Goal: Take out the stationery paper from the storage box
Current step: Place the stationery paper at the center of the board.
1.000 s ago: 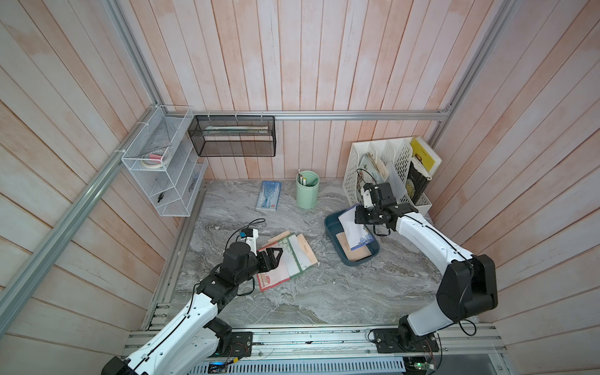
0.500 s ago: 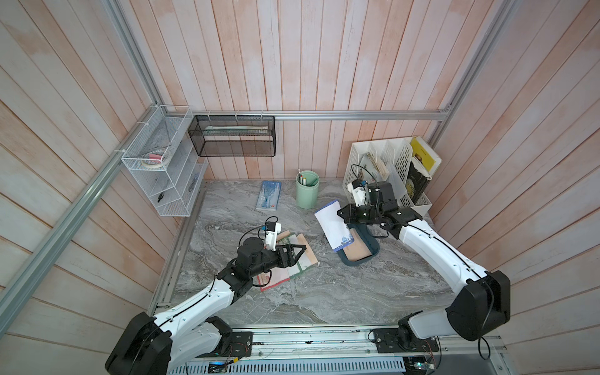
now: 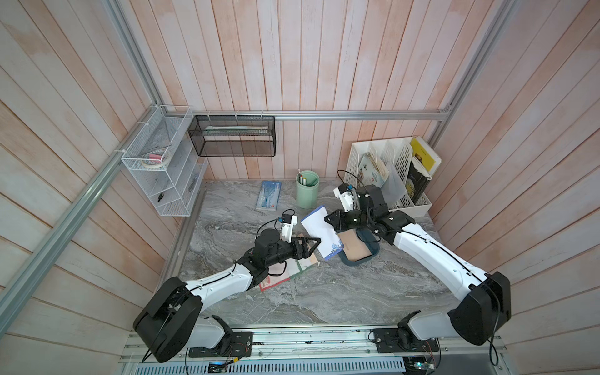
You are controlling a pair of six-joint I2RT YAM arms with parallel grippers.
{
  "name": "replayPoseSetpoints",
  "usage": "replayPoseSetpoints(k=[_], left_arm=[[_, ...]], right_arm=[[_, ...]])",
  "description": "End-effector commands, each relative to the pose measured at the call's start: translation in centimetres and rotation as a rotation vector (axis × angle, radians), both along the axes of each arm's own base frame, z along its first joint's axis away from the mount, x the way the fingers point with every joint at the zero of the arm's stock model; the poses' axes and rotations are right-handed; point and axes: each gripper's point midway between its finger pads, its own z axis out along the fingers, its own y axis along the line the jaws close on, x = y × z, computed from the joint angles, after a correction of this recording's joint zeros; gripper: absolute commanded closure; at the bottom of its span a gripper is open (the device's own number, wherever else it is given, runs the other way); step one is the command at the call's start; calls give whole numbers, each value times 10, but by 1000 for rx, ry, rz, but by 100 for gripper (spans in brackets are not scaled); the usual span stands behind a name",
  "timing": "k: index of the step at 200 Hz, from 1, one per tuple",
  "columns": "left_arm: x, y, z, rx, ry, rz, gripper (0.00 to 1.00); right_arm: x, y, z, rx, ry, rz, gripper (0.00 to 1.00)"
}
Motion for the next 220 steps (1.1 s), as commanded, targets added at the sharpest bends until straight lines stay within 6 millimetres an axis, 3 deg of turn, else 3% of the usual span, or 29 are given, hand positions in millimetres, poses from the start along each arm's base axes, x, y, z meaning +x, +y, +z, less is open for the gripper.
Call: replayPoseSetpoints(k=[1, 17, 44, 59, 79, 110, 131, 148, 179, 203, 220], left_arm=[[4, -12, 22, -48, -79, -34, 18], [4, -15, 24, -58, -90, -44, 27], [2, -16, 30, -73, -105, -53, 71], [-1, -14, 33, -75, -112, -56, 86], [-6, -10, 36, -73, -122, -59, 100], [-22, 0, 40, -47, -149, -80, 100], [-38, 8, 43, -20, -171, -114, 100], [-53, 11, 48, -17, -192, -166, 100], [-87, 11, 62, -70, -229, -322, 100], [-104, 9, 73, -123, -252, -410, 100], [-110, 9, 79, -149, -269, -442, 100]], right_arm=[[-11, 5, 11, 26, -9, 18, 100], [-14, 5, 12, 30, -10, 24, 100], [-14, 4, 10, 17, -10, 19, 99], [-15, 4, 6, 10, -3, 26, 96], [-15, 4, -2, -5, 0, 32, 88], [-11, -4, 1, -36, -54, 19, 60], [-13, -7, 18, 32, -123, 68, 46], [-28, -4, 42, 198, -165, 207, 34], [-67, -3, 79, 477, -196, 495, 21], [-91, 0, 89, 572, -195, 657, 13], [-96, 1, 89, 594, -180, 699, 11]])
